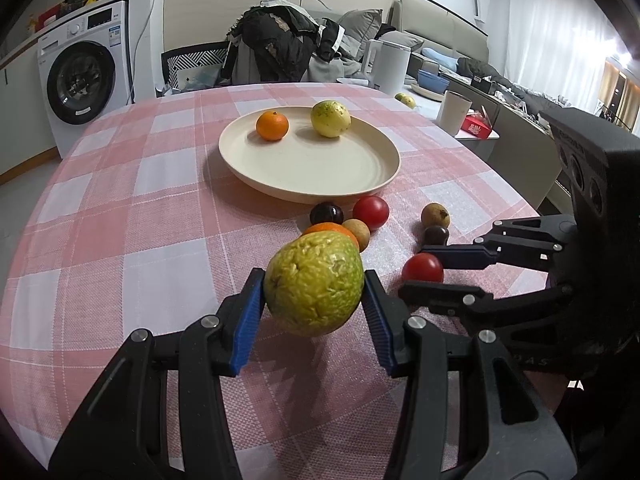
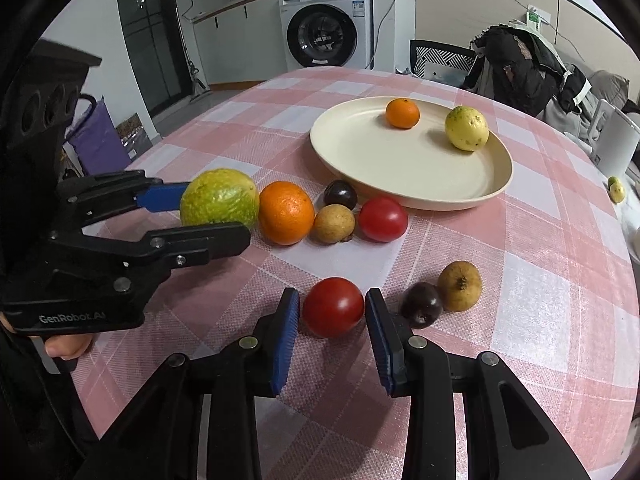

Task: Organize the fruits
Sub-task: 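Carry the red fruit and green fruit onto the cream plate and open both tools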

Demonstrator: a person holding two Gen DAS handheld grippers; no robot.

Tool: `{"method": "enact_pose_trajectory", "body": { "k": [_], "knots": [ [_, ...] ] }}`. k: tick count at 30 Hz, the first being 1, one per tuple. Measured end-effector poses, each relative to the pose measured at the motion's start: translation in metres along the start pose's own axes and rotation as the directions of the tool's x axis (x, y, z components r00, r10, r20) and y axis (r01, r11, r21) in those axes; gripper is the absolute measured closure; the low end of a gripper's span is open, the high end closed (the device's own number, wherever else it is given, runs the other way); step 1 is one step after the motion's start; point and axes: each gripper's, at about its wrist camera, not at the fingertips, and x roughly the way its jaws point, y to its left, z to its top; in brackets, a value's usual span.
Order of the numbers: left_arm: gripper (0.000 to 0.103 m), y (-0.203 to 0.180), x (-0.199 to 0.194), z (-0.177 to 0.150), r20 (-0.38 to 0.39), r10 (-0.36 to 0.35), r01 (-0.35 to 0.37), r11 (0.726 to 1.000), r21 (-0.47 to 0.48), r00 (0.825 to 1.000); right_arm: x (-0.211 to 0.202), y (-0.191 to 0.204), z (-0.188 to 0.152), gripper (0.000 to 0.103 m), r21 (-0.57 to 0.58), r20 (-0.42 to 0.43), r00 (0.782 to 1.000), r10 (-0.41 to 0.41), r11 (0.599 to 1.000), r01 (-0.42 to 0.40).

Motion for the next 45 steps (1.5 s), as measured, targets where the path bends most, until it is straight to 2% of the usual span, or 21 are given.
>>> {"method": "enact_pose_trajectory", "body": {
  "k": [9,19,26,33,45],
  "knots": [
    [0.058,0.003,-0.005,0.005,0.026,-0.001,0.001,1.000,-0.001,1.000,-0.020,-0.009,0.007,0.073,0.012,0.086,0.996,0.008,1.000,-0.009],
    [0.058,0.004,-0.001,0.029,0.075,0.003,-0.002,1.000,-0.005,0.997,-0.032,-0.038,0.033,0.073,0.106,0.178,0.984,-0.005,0.994,-0.014],
    [0.058,0.010,0.014,0.056,0.101,0.009,-0.008,1.000,-0.008,0.995,-0.016,-0.053,0.049,0.073,0.144,0.171,0.985,-0.019,0.990,-0.006],
    [0.058,0.017,0.043,0.076,0.086,0.025,-0.023,0.999,-0.026,0.996,-0.002,-0.068,0.055,0.073,0.201,0.158,0.987,-0.016,0.979,-0.016],
    [0.058,0.015,0.080,0.084,0.056,0.049,-0.049,0.999,-0.001,0.997,0.013,-0.079,0.056,0.073,0.240,0.141,0.989,-0.042,0.971,0.007]
  ]
}}
